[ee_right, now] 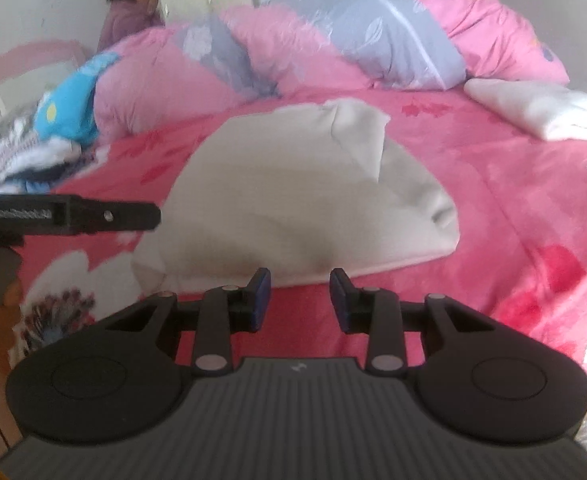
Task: Fold clothes
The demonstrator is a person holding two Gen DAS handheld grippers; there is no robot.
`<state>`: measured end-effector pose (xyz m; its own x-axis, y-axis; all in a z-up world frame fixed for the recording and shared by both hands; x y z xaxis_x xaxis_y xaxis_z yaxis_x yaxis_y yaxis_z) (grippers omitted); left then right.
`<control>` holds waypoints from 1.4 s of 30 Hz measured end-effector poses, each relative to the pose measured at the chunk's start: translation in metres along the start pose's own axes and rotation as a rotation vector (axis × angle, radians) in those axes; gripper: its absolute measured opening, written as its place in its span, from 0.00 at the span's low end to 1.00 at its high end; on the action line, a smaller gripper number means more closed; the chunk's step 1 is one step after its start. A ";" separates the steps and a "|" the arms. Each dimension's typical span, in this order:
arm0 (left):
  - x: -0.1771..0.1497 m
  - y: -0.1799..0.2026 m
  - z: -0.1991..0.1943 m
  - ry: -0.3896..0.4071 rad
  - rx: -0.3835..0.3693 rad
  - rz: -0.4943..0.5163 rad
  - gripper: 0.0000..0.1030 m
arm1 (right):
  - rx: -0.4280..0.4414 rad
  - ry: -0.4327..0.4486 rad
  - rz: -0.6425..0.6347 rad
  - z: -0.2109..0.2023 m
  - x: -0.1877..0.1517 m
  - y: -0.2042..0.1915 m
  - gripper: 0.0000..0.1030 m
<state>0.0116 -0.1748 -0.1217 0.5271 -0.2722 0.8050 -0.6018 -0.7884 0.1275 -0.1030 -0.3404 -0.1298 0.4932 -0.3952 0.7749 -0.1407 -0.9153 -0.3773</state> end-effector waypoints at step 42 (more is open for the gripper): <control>0.029 -0.019 0.066 -0.049 0.082 -0.065 0.86 | 0.141 0.136 0.373 0.062 0.084 0.126 0.30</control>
<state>0.0772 -0.2041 -0.1392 0.5931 -0.2438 0.7673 -0.5153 -0.8472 0.1292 -0.0258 -0.4837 -0.1438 0.3112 -0.7127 0.6287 -0.1643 -0.6919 -0.7030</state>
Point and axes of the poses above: each gripper's, at about its wrist camera, not at the fingertips, and z roughly the way its jaws point, y to its right, x to its top, the point moved 7 cm from there along z, roughly the way its jaws point, and after that the axes turned 13 degrees about z, right-handed, at the moved point
